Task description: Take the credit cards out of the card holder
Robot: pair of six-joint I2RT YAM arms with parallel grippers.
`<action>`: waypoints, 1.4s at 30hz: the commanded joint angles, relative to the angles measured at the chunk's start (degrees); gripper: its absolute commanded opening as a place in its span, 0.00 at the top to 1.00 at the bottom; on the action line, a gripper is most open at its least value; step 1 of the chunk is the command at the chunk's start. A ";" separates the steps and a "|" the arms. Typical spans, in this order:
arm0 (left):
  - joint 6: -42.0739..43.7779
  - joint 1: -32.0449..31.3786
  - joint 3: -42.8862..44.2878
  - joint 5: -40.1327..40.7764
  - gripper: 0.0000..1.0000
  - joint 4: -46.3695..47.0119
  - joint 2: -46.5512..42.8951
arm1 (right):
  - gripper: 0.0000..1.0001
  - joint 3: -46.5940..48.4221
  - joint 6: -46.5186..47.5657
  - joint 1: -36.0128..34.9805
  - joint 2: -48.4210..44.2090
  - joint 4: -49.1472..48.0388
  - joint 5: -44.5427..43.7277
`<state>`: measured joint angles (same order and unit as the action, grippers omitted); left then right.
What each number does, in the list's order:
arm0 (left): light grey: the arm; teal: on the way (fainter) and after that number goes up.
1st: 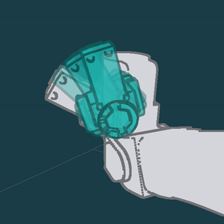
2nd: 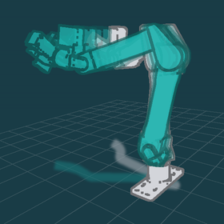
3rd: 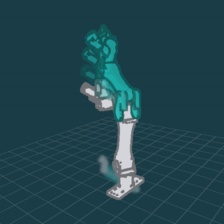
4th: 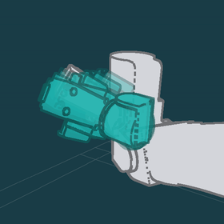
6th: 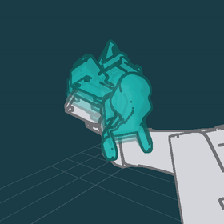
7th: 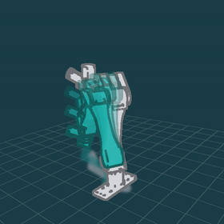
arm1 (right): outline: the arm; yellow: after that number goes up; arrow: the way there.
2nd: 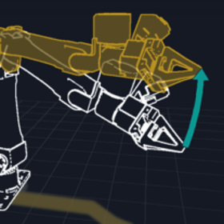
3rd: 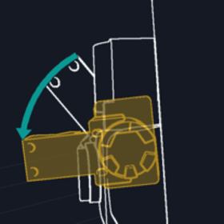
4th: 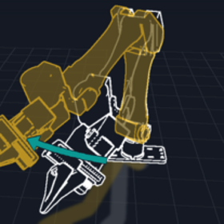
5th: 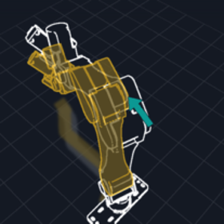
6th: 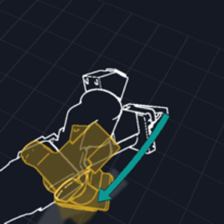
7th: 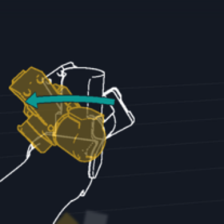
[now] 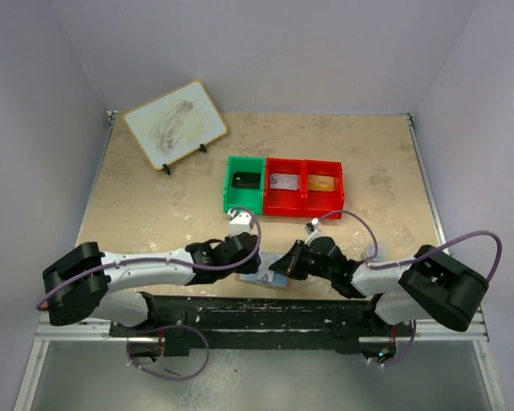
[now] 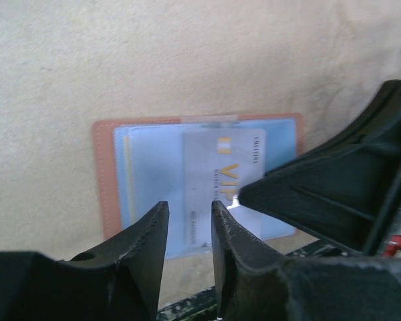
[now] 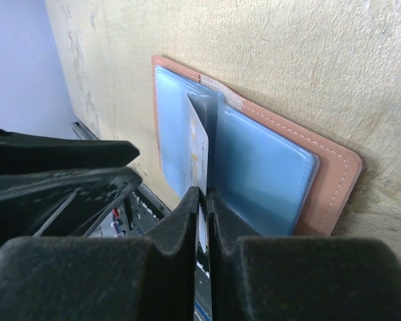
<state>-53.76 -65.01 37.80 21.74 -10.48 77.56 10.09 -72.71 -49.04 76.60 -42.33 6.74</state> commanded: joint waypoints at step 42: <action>-0.92 -1.08 -1.36 2.57 0.85 2.30 3.13 | 1.00 -4.37 -3.44 0.71 -2.54 -5.34 -4.33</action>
<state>-54.92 -65.82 36.12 21.50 -5.32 82.06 5.39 -78.89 -48.66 80.77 -57.76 5.96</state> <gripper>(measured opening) 0.148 0.008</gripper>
